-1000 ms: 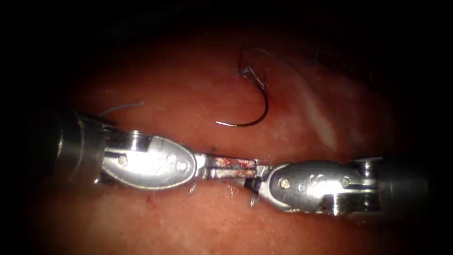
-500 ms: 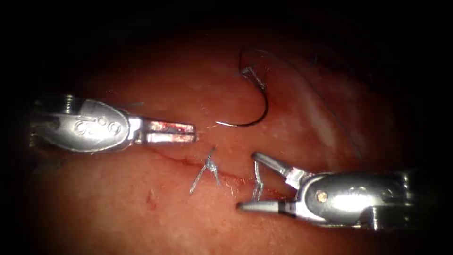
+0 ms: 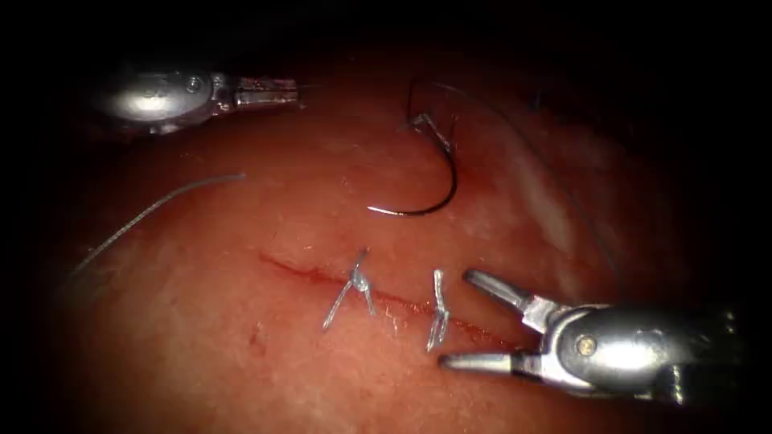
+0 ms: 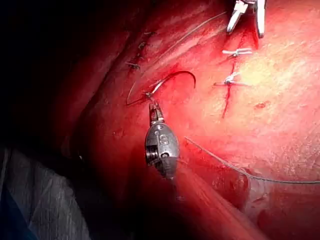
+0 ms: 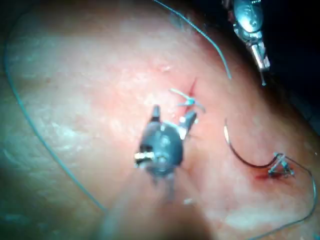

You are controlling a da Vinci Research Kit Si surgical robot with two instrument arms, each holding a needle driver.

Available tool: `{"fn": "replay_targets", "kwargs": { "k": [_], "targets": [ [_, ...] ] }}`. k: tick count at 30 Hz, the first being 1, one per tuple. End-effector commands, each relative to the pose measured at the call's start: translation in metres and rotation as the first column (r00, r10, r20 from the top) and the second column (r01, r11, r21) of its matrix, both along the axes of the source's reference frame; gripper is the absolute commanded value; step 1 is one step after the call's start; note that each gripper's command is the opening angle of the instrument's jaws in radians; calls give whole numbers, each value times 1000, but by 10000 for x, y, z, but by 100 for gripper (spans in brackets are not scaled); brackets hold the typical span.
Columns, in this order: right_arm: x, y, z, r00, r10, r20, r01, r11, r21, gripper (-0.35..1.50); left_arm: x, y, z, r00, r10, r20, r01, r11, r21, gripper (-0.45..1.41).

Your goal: Wound Closure

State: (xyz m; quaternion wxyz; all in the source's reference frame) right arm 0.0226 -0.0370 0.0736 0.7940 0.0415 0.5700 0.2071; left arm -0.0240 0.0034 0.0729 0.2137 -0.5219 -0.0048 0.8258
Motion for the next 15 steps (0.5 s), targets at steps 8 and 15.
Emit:
{"fn": "replay_targets", "kwargs": {
  "k": [8,15],
  "targets": [
    [6,-2,5,1000,5,1,-5,1000,4,133,-9,-7,75,1000,-1,16,-1,994,108,-35],
    [5,-3,5,1000,4,1,-4,1000,3,133,-4,-15,99,999,-34,-7,34,967,251,42]
  ]
}}
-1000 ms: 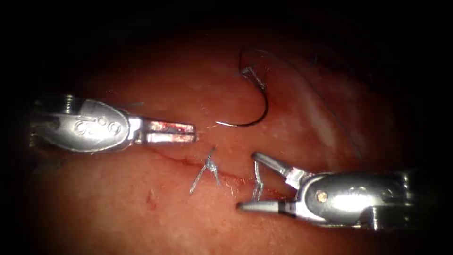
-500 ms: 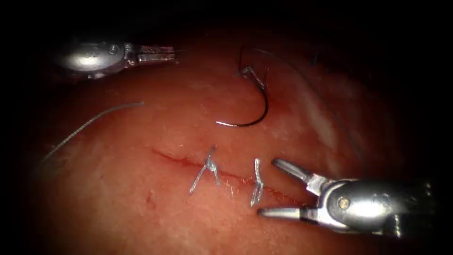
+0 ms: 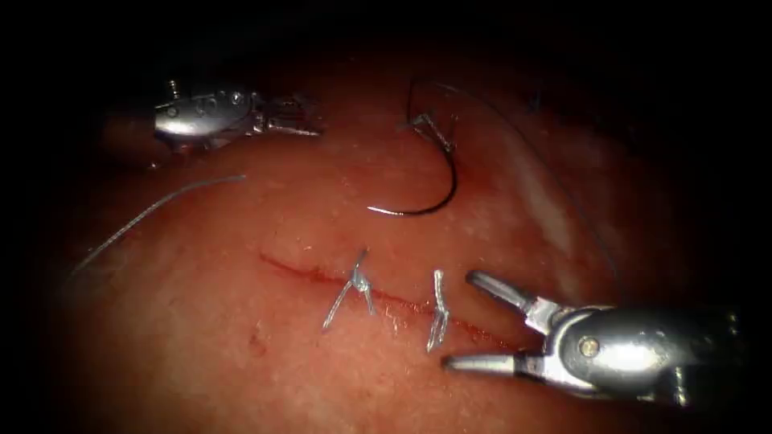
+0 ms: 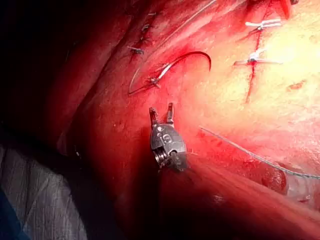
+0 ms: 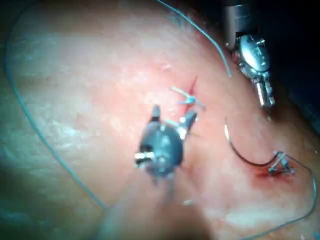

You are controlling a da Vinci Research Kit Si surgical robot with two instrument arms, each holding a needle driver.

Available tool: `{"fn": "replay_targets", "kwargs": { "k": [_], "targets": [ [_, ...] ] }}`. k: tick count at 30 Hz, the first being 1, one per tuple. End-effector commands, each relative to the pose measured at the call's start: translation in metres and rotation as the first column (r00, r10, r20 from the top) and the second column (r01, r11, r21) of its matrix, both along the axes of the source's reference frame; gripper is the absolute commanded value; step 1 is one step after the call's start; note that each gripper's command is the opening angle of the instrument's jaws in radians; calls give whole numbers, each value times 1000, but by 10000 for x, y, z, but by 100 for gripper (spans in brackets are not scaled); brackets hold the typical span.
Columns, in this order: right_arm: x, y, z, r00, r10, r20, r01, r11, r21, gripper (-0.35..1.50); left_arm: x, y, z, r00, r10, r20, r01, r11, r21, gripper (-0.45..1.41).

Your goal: Wound Closure

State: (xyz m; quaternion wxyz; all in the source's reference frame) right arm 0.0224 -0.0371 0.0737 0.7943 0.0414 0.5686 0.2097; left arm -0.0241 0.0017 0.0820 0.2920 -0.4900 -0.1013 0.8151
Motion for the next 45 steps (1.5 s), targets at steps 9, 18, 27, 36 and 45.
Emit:
{"fn": "replay_targets", "kwargs": {
  "k": [9,18,27,36,45],
  "targets": [
    [2,-3,2,1000,2,-1,-2,1000,6,133,34,-17,9,966,181,-182,-146,971,190,111],
    [1,-3,2,1000,6,-2,-6,1000,17,133,67,-24,-1,927,280,-251,-209,938,275,36],
    [1,-3,1,1000,10,-4,-10,1000,28,133,61,-22,-10,919,330,-214,-244,906,346,14],
    [1,-4,1,1000,14,-6,-14,999,39,135,73,-32,-25,897,391,-207,-272,856,440,14],
    [1,-3,1,1000,14,-6,-14,999,40,136,111,-24,-68,899,364,-245,-241,876,419,25]
  ]
}}
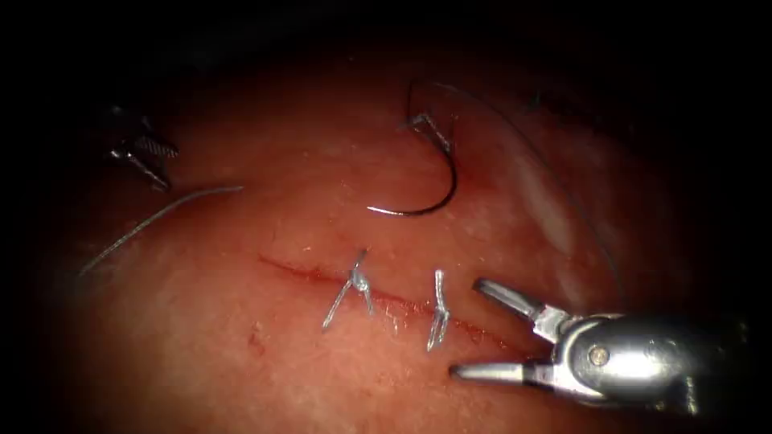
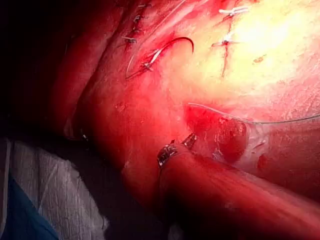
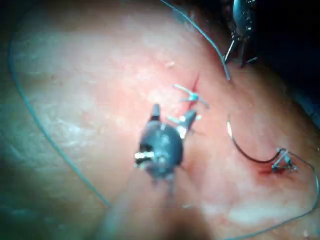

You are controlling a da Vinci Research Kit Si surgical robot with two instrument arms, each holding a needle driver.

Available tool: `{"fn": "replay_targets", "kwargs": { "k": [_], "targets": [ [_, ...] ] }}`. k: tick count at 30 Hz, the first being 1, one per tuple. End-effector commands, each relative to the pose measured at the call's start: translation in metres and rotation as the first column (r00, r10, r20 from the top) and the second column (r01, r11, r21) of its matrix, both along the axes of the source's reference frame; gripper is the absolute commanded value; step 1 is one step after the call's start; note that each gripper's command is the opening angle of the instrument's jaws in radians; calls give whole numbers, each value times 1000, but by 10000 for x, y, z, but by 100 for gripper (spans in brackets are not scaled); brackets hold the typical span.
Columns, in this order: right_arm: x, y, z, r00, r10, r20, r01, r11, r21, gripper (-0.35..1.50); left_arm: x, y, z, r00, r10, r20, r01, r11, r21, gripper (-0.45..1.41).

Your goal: Wound Closure

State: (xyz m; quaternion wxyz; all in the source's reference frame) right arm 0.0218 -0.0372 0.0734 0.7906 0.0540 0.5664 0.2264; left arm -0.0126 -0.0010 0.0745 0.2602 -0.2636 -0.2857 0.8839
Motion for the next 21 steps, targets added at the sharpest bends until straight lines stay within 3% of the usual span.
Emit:
{"fn": "replay_targets", "kwargs": {
  "k": [1,7,10,11,13,14,19,20,21],
  "targets": [
    [7,-2,4,1000,0,-2,0,1000,-1,136,-4,2,5,1000,-2,3,2,1000,0,29],
    [7,-2,4,1000,0,-2,0,1000,-1,136,-13,13,-6,1000,-19,-9,19,1000,-10,46],
    [8,-1,4,1000,1,-1,-1,1000,-1,136,-31,30,-19,996,-55,74,59,997,-47,51],
    [9,-1,5,1000,2,0,-2,1000,-1,136,-48,42,-29,983,-102,150,114,990,-80,44],
    [9,-1,5,1000,3,0,-3,1000,-1,136,-55,46,-33,978,-118,173,135,987,-90,44],
    [9,-1,5,1000,3,0,-3,1000,-1,136,-74,53,-41,969,-133,206,159,980,-117,44],
    [9,-1,5,1000,2,0,-2,1000,-1,136,-112,59,-47,960,-155,232,188,973,-130,46],
    [9,-2,5,1000,2,-1,-2,1000,-1,136,-132,58,-44,954,-173,243,208,970,-126,46],
    [9,-2,5,1000,2,-1,-2,1000,-1,136,-132,58,-44,954,-173,243,208,970,-126,46]
  ]
}}
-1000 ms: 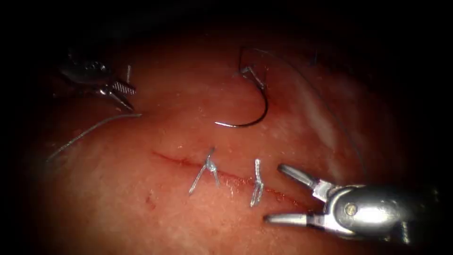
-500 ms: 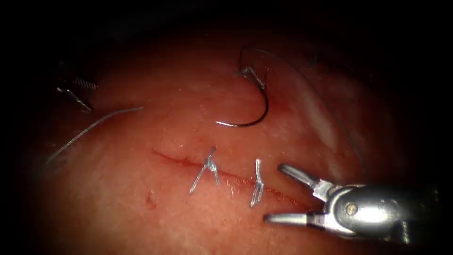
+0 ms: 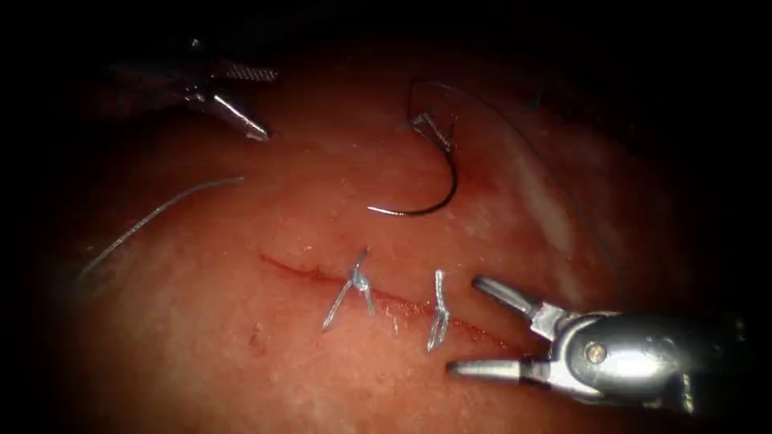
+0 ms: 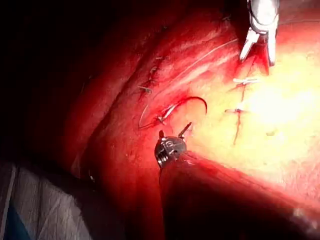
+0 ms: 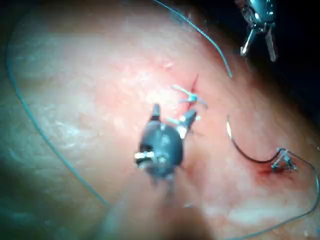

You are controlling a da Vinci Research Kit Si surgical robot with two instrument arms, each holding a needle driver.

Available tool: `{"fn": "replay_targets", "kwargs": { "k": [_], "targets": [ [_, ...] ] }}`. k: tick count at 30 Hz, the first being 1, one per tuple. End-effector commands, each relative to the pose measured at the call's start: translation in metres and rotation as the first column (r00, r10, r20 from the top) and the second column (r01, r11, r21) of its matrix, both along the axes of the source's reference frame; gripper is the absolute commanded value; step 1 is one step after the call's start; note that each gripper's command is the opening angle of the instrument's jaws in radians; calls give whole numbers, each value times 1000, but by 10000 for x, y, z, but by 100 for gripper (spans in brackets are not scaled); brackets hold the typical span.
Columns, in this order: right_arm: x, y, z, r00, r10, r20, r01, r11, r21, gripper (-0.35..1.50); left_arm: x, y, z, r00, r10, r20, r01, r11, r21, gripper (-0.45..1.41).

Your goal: Wound Closure

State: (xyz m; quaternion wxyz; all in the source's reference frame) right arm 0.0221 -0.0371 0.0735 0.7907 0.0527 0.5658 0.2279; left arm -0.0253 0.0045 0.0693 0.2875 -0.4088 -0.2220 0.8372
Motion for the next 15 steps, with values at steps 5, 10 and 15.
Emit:
{"fn": "replay_targets", "kwargs": {
  "k": [5,10,15],
  "targets": [
    [5,-4,2,1000,-4,-4,4,1000,0,136,-31,3,22,994,-22,106,31,996,-88,41],
    [4,-2,-1,1000,-1,-6,1,1000,2,133,-29,-6,22,976,-60,208,97,980,-175,41],
    [-4,14,-9,1000,1,-8,-1,1000,5,125,-21,-33,6,965,-52,257,112,967,-227,41]
  ]
}}
